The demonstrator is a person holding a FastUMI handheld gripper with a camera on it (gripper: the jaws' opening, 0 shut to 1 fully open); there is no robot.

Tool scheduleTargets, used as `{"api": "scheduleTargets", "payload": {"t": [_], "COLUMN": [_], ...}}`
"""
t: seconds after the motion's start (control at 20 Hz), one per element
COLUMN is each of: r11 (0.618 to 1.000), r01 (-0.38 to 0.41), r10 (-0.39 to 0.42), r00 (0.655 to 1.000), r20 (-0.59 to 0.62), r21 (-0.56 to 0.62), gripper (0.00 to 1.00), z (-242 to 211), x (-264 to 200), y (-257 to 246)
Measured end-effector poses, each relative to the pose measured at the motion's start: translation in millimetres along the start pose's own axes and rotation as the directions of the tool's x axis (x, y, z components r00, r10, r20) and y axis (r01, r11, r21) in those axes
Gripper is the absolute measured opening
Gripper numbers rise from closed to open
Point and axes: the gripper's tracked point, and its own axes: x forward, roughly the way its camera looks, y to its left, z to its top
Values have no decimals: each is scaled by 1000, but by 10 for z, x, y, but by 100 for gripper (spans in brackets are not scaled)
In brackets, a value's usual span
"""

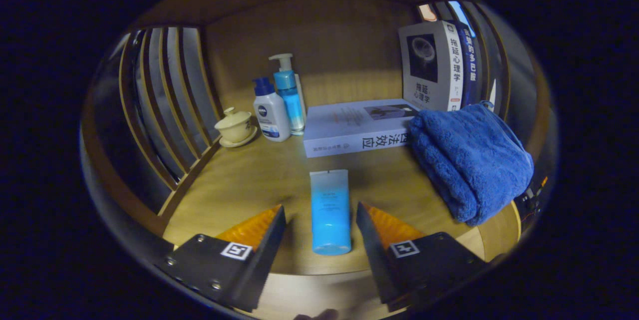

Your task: Pull open the drawer, take out the items inside it, and place them on the countertop above the cabinet.

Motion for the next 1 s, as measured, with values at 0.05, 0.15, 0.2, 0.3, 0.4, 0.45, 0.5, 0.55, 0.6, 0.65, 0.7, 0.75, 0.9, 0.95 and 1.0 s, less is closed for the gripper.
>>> {"api": "scheduleTargets", "payload": {"t": [0.05, 0.15, 0.2, 0.3, 0.4, 0.45, 0.5, 0.55, 0.6, 0.65, 0.7, 0.75, 0.9, 0.95, 1.0], "r11": [1000, 1000, 1000, 1000, 999, 999, 999, 998, 998, 999, 999, 999, 999, 998, 998], "r01": [1, 2, 0, -21, -29, -22, -16, -13, -15, -17, -19, -13, 9, 13, 18], "r10": [-1, -2, 0, 22, 30, 25, 19, 17, 20, 23, 27, 22, 6, 5, 5], "r00": [1000, 1000, 1000, 999, 999, 999, 998, 996, 994, 991, 986, 980, 958, 948, 937], "r20": [7, 17, 21, 33, 39, 47, 61, 83, 108, 135, 166, 196, 287, 318, 350], "r21": [-5, -15, -17, -21, -35, -44, -52, -54, -54, -52, -50, -49, -50, -55, -61], "gripper": [81, 89, 89, 90, 100, 100, 100, 100, 100, 100, 100, 100, 100, 100, 100], "z": [11, 3, 5, 32, 30, 47, 81, 141, 200, 273, 342, 405, 484, 491, 485], "x": [6, 16, 14, 27, 36, 20, -20, -62, -112, -184, -300, -406, -788, -925, -1061], "y": [-6, -5, -3, 25, 6, -18, -56, -76, -79, -78, -93, -117, -196, -209, -223]}}
